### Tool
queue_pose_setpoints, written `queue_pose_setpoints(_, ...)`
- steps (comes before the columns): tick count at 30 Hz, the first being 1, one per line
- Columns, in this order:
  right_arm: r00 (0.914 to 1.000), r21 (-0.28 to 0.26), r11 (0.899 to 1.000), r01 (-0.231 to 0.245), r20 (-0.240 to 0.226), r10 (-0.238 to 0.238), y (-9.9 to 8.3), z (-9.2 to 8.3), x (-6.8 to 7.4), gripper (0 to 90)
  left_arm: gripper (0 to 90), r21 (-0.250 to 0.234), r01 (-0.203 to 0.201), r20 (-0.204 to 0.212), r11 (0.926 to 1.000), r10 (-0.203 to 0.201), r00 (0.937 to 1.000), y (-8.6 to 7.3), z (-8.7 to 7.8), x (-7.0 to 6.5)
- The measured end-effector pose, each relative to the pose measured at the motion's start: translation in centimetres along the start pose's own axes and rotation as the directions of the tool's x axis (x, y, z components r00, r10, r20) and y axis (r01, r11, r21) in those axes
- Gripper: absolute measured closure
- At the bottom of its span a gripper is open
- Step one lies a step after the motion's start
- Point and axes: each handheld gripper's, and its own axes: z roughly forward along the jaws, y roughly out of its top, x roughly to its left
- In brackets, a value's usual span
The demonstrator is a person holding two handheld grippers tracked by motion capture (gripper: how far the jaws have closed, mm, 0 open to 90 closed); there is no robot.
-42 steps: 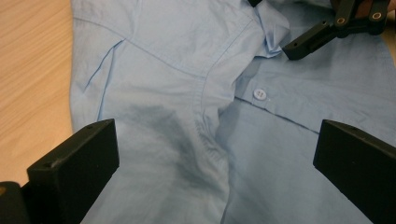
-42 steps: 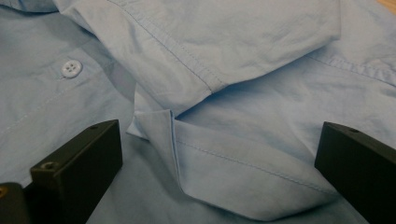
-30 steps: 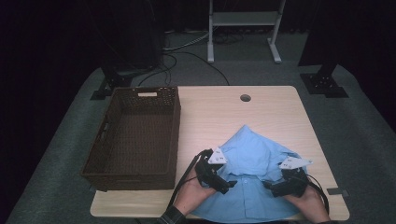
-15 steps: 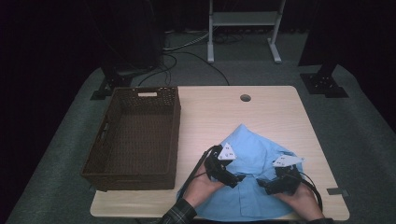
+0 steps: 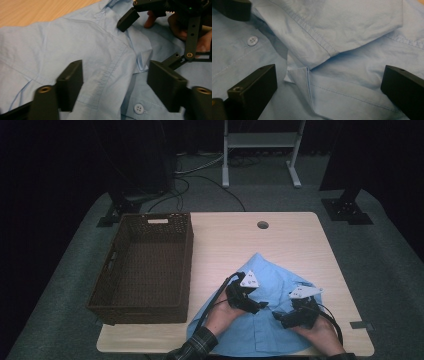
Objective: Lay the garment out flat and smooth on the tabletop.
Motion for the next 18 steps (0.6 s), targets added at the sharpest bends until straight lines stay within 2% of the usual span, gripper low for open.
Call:
queue_pose_setpoints(7, 1.0, 0.0, 1.0, 0.001, 0.0, -0.001, 0.0, 0.0, 0.0, 0.0, 47.6, 0.023, -0.025, 0.012, 0.9994, 0.025, 0.9996, -0.4, 0.7, -0.2)
queue_pose_setpoints(18, 1.0, -0.001, 1.0, 0.001, 0.0, -0.001, 0.0, 0.0, 0.0, 0.0, 55.5, 0.056, -0.043, -0.016, 0.9975, 0.044, 0.9989, -1.2, 1.9, -0.4)
